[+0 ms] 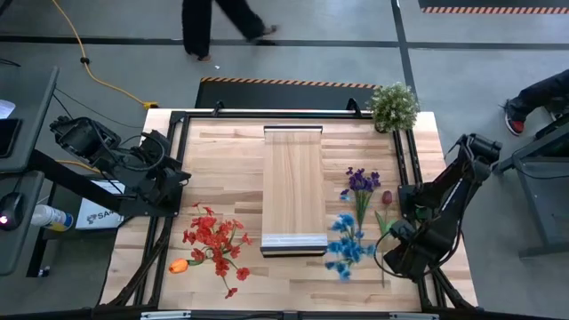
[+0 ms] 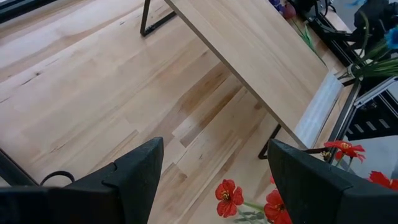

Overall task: Pick and place flowers into a vace then onto a shelf
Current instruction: Put the red flower into the right transparent vase

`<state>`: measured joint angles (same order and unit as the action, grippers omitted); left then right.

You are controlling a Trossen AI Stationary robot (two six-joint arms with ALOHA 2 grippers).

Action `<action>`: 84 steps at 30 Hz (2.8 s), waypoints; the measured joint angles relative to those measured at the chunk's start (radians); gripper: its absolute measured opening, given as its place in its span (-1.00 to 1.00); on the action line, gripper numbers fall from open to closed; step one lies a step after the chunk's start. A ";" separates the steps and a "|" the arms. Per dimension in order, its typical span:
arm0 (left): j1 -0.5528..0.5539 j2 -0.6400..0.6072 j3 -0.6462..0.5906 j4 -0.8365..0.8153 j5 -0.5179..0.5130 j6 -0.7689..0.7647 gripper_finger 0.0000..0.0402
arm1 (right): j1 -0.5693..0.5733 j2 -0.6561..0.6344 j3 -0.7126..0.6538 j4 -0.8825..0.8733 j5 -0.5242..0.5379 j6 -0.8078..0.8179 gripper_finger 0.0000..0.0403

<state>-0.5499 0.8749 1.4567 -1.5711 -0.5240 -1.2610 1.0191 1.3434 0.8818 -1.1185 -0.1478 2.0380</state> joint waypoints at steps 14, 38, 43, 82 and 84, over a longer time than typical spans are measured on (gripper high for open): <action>0.000 0.000 0.000 0.000 0.001 0.000 0.60 | 0.053 -0.011 0.009 -0.004 -0.121 0.053 -0.48; 0.000 0.000 0.000 0.000 -0.005 0.000 0.60 | 0.091 -0.003 0.088 -0.159 -0.060 0.067 -0.55; 0.000 0.000 0.000 0.000 -0.005 0.000 0.60 | 0.085 -0.003 0.027 -0.123 -0.056 0.072 -0.55; 0.000 0.000 0.000 0.000 0.043 -0.008 0.59 | -0.343 -0.172 -0.236 0.045 0.250 -0.100 -0.55; 0.000 0.000 0.000 0.000 0.043 -0.006 0.60 | -0.364 -0.175 -0.279 0.129 0.245 -0.097 -0.55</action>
<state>-0.5499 0.8750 1.4565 -1.5707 -0.4808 -1.2674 0.6551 1.1679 0.6030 -0.9895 0.0969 1.9412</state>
